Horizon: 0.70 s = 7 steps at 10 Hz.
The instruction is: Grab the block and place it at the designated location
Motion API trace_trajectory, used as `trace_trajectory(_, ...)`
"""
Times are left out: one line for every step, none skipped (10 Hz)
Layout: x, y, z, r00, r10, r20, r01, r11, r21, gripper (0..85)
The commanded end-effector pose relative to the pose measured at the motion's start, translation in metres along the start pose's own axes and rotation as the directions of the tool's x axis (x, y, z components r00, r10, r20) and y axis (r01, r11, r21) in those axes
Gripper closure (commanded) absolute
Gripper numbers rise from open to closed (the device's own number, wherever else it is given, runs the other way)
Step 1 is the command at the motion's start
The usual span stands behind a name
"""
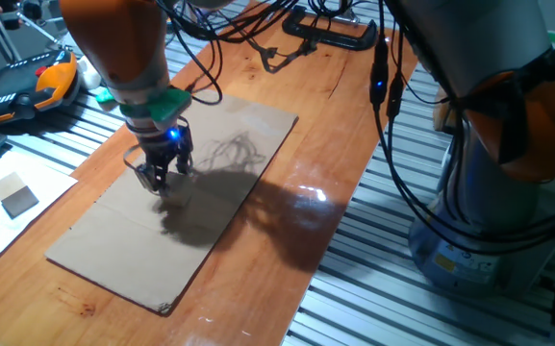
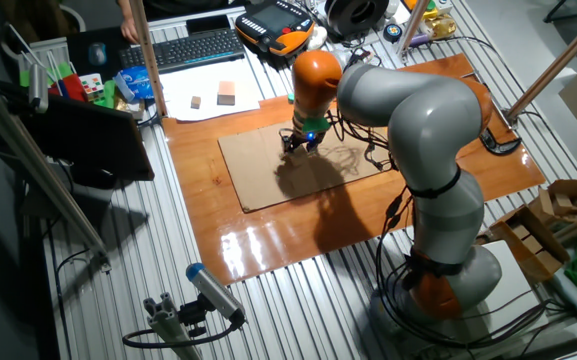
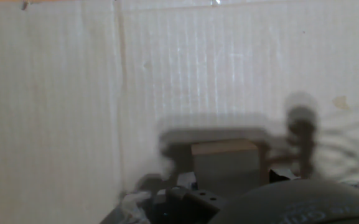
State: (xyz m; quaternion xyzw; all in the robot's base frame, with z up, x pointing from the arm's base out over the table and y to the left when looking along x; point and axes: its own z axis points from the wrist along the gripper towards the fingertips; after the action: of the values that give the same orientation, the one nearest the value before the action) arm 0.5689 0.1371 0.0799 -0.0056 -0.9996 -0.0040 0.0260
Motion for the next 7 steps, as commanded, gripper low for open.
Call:
trace_trajectory(0.0, 0.0, -0.008, 1.0, 0.004, -0.007, -0.003, 1.0, 0.002, 23.3)
trace_trajectory(0.002, 0.003, -0.02, 1.0, 0.012, -0.012, -0.011, 1.0, 0.009, 23.7)
trace_trajectory(0.005, 0.005, -0.029, 1.0, -0.002, -0.006, 0.002, 1.0, 0.015, 27.7)
trace_trajectory(0.008, 0.004, -0.037, 1.0, -0.029, -0.005, 0.03, 0.999, 0.016, 41.7)
trace_trajectory(0.011, 0.002, -0.044, 0.998, -0.062, -0.012, 0.063, 0.998, 0.025, 50.0)
trace_trajectory(0.015, -0.001, -0.053, 0.996, -0.09, -0.018, 0.09, 0.996, 0.022, 63.0)
trace_trajectory(0.018, -0.004, -0.061, 0.992, -0.121, -0.023, 0.122, 0.992, 0.027, 84.3)
